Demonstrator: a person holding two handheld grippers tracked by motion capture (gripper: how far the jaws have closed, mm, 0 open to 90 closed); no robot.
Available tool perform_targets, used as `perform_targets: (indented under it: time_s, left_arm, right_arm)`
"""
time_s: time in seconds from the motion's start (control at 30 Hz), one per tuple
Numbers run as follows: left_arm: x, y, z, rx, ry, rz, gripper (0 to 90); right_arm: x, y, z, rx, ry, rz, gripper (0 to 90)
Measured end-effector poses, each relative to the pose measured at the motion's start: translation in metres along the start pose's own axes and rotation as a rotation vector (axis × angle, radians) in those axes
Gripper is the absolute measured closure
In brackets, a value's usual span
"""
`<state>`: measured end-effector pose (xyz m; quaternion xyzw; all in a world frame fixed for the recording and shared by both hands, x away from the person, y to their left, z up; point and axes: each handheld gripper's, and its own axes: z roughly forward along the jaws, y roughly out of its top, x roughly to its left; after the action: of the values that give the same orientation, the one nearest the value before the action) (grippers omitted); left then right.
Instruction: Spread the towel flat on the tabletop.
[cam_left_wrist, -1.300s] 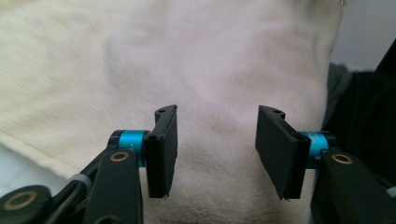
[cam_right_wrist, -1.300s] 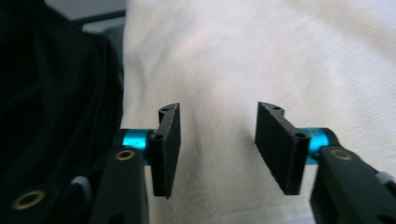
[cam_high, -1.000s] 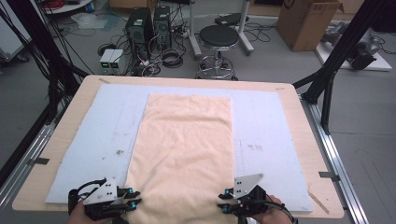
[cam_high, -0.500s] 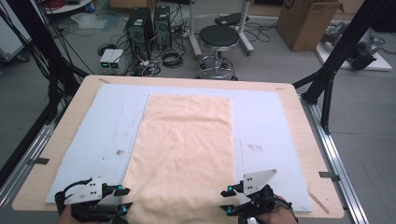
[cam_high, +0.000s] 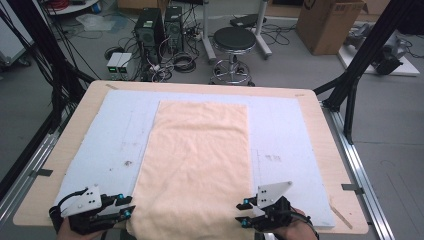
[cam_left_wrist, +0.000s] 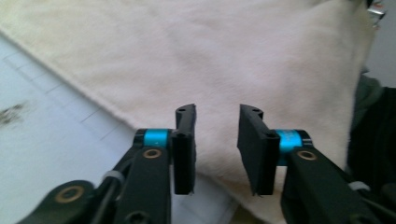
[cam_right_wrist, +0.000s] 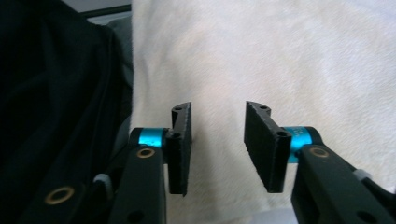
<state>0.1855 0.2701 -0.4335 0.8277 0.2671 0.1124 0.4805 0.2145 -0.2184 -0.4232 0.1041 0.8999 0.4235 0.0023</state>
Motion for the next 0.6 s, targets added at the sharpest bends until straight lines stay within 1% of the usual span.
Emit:
perform_targets:
  time_s: [0.03, 0.13, 0.17, 0.2, 0.27, 0.33, 0.37, 0.43, 0.5, 0.53, 0.6]
  left_arm:
    - [-0.001, -0.001, 0.002, 0.018, -0.009, 0.009, 69.2]
    - [-0.007, -0.005, 0.009, 0.094, -0.042, 0.070, 68.0]
    - [-0.008, -0.005, 0.009, 0.103, -0.043, 0.085, 67.4]
    - [-0.008, -0.005, 0.008, 0.100, -0.048, 0.082, 67.4]
    - [-0.006, -0.006, 0.006, 0.098, -0.074, 0.072, 66.7]
    - [-0.004, -0.007, 0.004, 0.092, -0.088, 0.063, 63.8]
    - [-0.003, -0.006, 0.003, 0.083, -0.085, 0.060, 62.0]
    - [-0.003, -0.002, 0.002, 0.052, -0.077, 0.047, 59.1]
    - [-0.002, 0.003, 0.004, 0.029, -0.068, 0.033, 56.9]
    - [-0.001, 0.005, 0.006, 0.019, -0.066, 0.028, 55.6]
    - [0.000, 0.010, 0.010, 0.015, -0.061, 0.030, 54.4]
  right_arm:
    - [-0.001, 0.000, 0.002, 0.005, -0.009, 0.006, 65.2]
    - [-0.003, -0.001, 0.010, 0.038, -0.005, 0.007, 66.6]
    - [-0.002, -0.002, 0.013, 0.056, -0.004, 0.006, 67.2]
    - [-0.002, -0.003, 0.015, 0.082, -0.003, -0.002, 67.3]
    - [0.000, -0.004, 0.014, 0.081, 0.002, -0.010, 66.7]
    - [-0.002, -0.005, 0.013, 0.075, 0.013, 0.001, 65.4]
    - [-0.003, -0.004, 0.012, 0.066, 0.016, 0.005, 64.1]
    - [-0.005, -0.003, 0.010, 0.048, 0.007, 0.019, 61.4]
    - [-0.008, 0.000, 0.008, 0.025, -0.010, 0.031, 59.7]
    - [-0.010, 0.001, 0.006, 0.015, -0.027, 0.042, 58.0]
    - [-0.014, 0.004, 0.005, -0.003, -0.049, 0.056, 56.4]
